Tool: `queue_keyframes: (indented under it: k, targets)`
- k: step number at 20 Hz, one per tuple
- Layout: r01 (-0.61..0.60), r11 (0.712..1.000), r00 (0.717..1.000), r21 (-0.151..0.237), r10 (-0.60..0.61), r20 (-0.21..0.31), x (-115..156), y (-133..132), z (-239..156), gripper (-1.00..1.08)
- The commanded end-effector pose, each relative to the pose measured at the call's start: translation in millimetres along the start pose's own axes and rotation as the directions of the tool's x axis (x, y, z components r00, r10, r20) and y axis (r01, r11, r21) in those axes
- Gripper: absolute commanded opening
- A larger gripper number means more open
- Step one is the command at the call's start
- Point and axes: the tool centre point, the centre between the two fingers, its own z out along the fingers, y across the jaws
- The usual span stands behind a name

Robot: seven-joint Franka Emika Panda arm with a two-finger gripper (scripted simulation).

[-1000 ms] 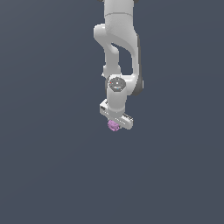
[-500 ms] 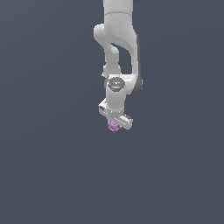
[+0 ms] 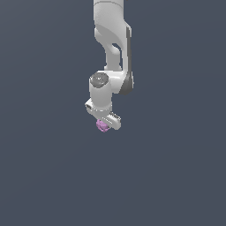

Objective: Pick up the object and move it to a goal position.

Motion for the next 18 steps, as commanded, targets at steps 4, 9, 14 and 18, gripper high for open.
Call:
queue_keyframes:
  k: [4,9,14,18]
  targets:
    - [-0.001,1.000,1.000,0.000,0.001,0.000,43,40,-29,-1.00]
    - [-0.001,1.000,1.000,0.000,0.001,0.000,74,67,-48,-1.00]
    - [-0.001,1.000,1.000,-0.001,0.001,0.000,90,79,-57,-1.00]
    - [-0.001,1.000,1.000,-0.001,0.001,0.000,93,81,-59,-1.00]
